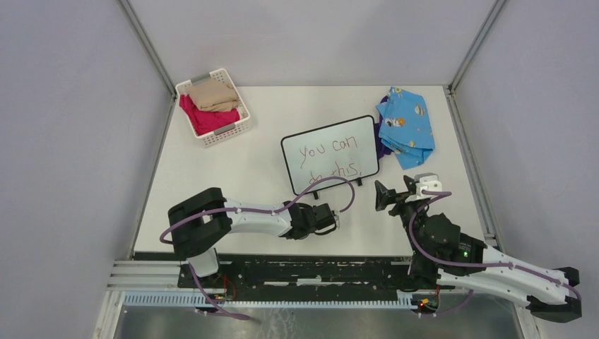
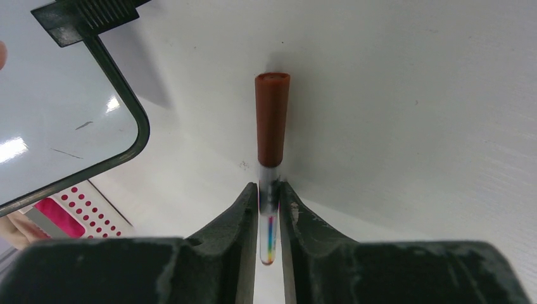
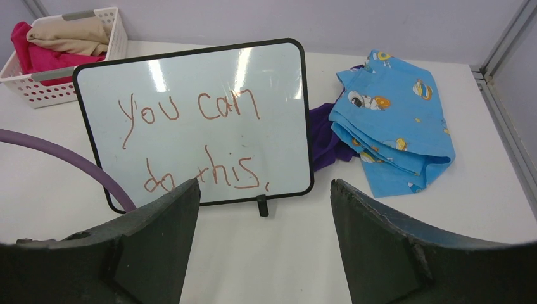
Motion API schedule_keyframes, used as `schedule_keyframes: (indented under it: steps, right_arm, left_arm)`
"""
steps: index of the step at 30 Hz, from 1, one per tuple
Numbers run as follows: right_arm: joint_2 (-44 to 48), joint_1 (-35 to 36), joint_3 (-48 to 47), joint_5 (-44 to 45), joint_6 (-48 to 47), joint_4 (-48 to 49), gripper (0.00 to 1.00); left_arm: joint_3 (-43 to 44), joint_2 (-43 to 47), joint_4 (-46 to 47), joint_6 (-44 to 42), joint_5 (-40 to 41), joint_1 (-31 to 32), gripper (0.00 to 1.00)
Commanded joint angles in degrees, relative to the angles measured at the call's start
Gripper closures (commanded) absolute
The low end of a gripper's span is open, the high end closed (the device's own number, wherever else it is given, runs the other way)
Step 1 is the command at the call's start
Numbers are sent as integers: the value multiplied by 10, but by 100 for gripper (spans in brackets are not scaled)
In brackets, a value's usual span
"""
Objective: Write a sentence on the whiteboard
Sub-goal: Place the whiteboard marker at the center of the board.
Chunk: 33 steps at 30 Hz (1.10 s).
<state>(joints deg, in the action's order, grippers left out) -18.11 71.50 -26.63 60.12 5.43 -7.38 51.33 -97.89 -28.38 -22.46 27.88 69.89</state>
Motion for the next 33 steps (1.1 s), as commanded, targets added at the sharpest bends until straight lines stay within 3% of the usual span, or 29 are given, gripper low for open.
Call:
schedule_keyframes:
  steps: [1,15,33]
  right_arm:
    - [-5,1,-12,15,10,6,19]
    - [-7,1,-16,11,18,1,20]
    - [-5,1,-25,5,23,-7,20]
  left_arm:
    - [-9,-26,-11,19,-95,7,73]
    - [-11,-24,-11,27,-92,8,69]
    - [6,-2,-28,80,-14,8,61]
